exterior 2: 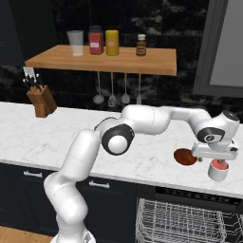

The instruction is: Pick up the cup and bowl from the counter, place them in the dishwasher, and close the dishwasher door.

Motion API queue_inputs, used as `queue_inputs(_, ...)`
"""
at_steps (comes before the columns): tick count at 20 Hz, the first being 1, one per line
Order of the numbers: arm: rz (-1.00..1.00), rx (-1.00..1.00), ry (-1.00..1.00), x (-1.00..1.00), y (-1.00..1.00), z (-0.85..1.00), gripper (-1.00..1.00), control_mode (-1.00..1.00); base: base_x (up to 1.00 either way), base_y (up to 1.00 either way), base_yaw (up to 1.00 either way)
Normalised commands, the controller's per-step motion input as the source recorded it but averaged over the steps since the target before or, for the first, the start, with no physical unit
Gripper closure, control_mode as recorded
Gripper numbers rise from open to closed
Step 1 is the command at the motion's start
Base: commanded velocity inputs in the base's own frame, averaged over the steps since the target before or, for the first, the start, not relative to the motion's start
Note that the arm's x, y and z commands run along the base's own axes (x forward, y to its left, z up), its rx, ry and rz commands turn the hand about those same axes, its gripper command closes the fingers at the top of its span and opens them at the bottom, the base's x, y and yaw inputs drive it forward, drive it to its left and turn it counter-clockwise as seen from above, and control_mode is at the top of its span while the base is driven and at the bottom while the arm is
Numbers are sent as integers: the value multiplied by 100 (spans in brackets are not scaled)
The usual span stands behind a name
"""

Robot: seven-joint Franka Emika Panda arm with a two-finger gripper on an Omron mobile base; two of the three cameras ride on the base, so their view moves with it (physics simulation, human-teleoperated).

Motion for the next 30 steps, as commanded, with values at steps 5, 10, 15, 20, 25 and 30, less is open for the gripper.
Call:
queue_inputs(5, -10, 0, 0, 13, -3, -19, -100, -100, 0, 0, 0)
queue_inputs(10, -2, 0, 0, 28, -9, -3, -100, -100, 0, 0, 0)
queue_inputs(15, 0, 0, 0, 19, -24, 0, -100, -100, 0, 0, 0)
queue_inputs(20, 0, 0, 0, 2, -42, -1, -100, -100, 0, 0, 0)
queue_inputs(25, 0, 0, 0, -12, -33, -2, -100, -100, 0, 0, 0)
queue_inputs(30, -4, -1, 13, -52, -8, -31, 100, -100, 0, 0, 0)
